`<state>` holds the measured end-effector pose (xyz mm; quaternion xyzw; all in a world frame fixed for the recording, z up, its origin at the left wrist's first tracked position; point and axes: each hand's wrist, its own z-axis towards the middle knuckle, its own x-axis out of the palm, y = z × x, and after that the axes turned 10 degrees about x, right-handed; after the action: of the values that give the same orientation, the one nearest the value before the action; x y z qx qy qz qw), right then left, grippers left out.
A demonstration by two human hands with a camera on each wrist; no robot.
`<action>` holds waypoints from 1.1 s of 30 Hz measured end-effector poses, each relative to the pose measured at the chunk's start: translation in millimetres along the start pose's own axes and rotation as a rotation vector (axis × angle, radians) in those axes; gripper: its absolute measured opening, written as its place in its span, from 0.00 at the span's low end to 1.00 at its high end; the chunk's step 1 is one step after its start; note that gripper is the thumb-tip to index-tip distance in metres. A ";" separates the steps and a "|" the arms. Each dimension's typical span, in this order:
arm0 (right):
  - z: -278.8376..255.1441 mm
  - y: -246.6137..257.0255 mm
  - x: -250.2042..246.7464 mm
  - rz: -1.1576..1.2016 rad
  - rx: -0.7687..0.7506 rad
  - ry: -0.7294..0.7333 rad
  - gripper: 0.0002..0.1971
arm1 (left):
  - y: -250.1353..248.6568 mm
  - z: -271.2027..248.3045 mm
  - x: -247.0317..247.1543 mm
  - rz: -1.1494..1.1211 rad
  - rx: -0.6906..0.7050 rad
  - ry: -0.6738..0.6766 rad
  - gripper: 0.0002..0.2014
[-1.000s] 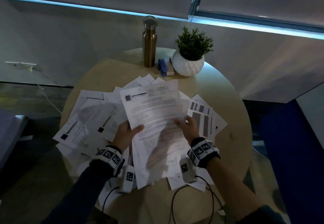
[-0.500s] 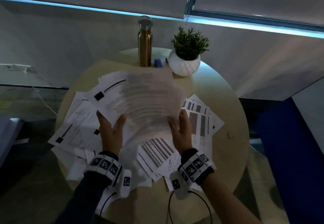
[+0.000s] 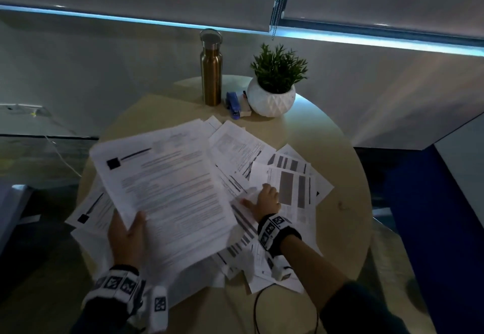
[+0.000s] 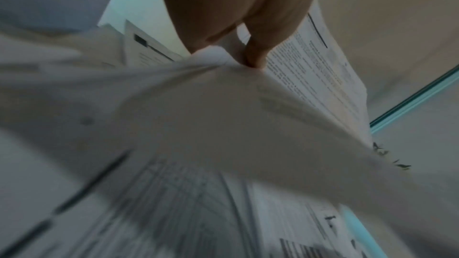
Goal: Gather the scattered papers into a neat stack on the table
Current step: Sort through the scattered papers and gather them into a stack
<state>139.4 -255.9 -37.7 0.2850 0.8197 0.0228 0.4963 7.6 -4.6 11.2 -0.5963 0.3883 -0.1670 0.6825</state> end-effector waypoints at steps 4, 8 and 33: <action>17.7 7.1 6.0 -0.077 0.022 0.057 0.43 | 15.7 -7.7 -18.8 0.042 -0.126 -0.016 0.22; 25.6 8.9 -0.8 0.113 -0.031 0.254 0.14 | 27.0 -7.8 -28.6 0.091 -0.227 -0.043 0.19; -17.1 -116.7 3.0 0.597 0.491 -0.173 0.29 | 20.7 -9.7 -20.7 0.149 -0.244 -0.055 0.18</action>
<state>72.2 -347.8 -68.8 0.6220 0.6371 -0.0548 0.4520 -17.7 7.9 -1.3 -0.6489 0.4301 -0.0512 0.6256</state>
